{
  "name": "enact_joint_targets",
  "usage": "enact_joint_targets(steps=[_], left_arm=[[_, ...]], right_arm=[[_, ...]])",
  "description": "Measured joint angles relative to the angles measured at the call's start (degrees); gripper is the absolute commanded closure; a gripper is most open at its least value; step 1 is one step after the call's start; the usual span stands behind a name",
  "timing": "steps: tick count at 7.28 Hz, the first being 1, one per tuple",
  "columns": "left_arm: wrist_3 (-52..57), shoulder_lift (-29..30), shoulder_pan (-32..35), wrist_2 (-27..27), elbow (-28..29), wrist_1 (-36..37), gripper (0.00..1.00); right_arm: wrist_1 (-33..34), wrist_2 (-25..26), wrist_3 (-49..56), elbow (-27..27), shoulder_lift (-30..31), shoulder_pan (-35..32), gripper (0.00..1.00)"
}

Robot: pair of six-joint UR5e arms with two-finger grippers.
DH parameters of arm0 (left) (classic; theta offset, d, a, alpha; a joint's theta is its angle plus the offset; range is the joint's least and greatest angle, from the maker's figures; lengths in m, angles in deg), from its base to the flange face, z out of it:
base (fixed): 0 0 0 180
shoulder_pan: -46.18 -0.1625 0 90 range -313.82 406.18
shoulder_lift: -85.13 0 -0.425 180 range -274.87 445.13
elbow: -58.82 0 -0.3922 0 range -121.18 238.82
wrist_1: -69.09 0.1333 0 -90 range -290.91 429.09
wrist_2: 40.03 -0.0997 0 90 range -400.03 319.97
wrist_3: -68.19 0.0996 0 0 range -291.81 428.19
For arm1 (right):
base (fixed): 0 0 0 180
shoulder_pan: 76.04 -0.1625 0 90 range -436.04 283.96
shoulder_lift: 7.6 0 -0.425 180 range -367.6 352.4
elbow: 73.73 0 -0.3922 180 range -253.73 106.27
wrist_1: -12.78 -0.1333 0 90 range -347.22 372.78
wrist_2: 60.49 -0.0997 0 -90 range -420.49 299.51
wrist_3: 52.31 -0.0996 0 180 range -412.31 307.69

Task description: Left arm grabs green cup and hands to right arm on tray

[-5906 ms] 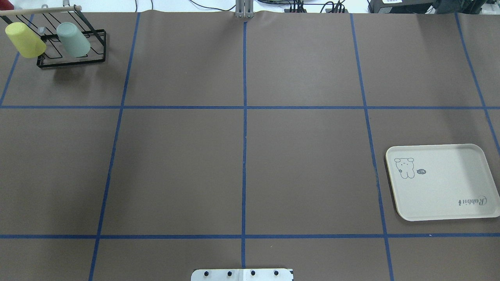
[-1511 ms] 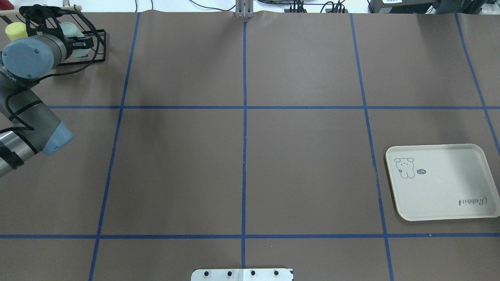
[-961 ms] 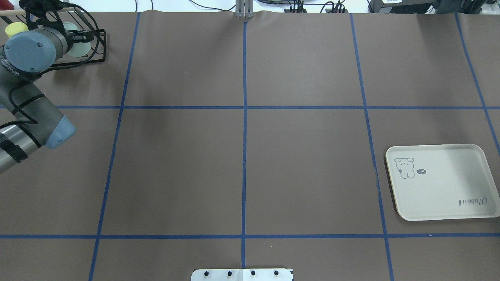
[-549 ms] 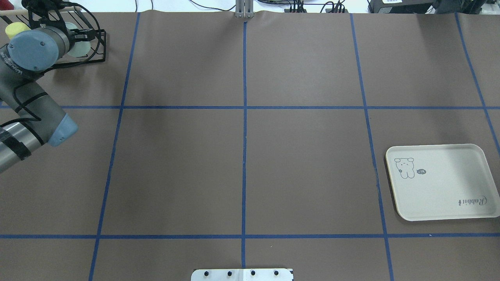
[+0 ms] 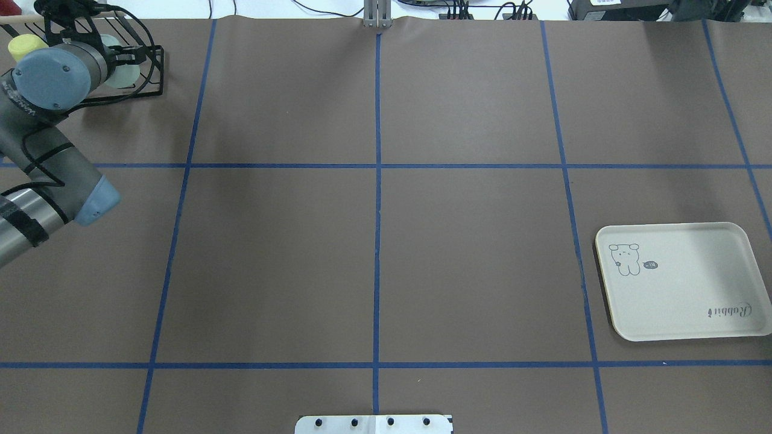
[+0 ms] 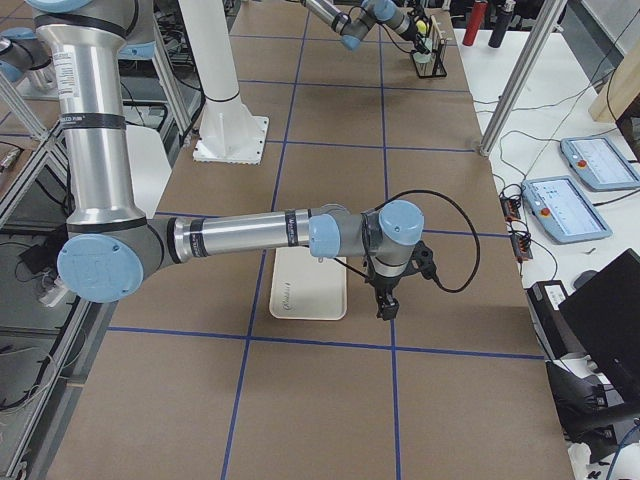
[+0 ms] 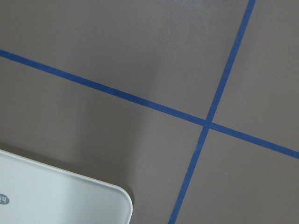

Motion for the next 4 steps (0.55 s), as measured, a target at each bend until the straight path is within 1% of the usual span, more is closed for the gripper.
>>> enact_joint_targets(steps=[2,3,4], left_arm=[[0.0,0.0,0.1,0.0,0.0,0.0,0.47],[0.0,0.0,0.3,0.0,-0.1,0.0,0.63],[0.0,0.0,0.7,0.1,-0.3,-0.1,0.75]], right_arm=[[0.0,0.0,0.0,0.0,0.0,0.0,0.00],[0.0,0.0,0.0,0.0,0.0,0.0,0.00],[0.0,0.0,0.0,0.1,0.0,0.0,0.00]])
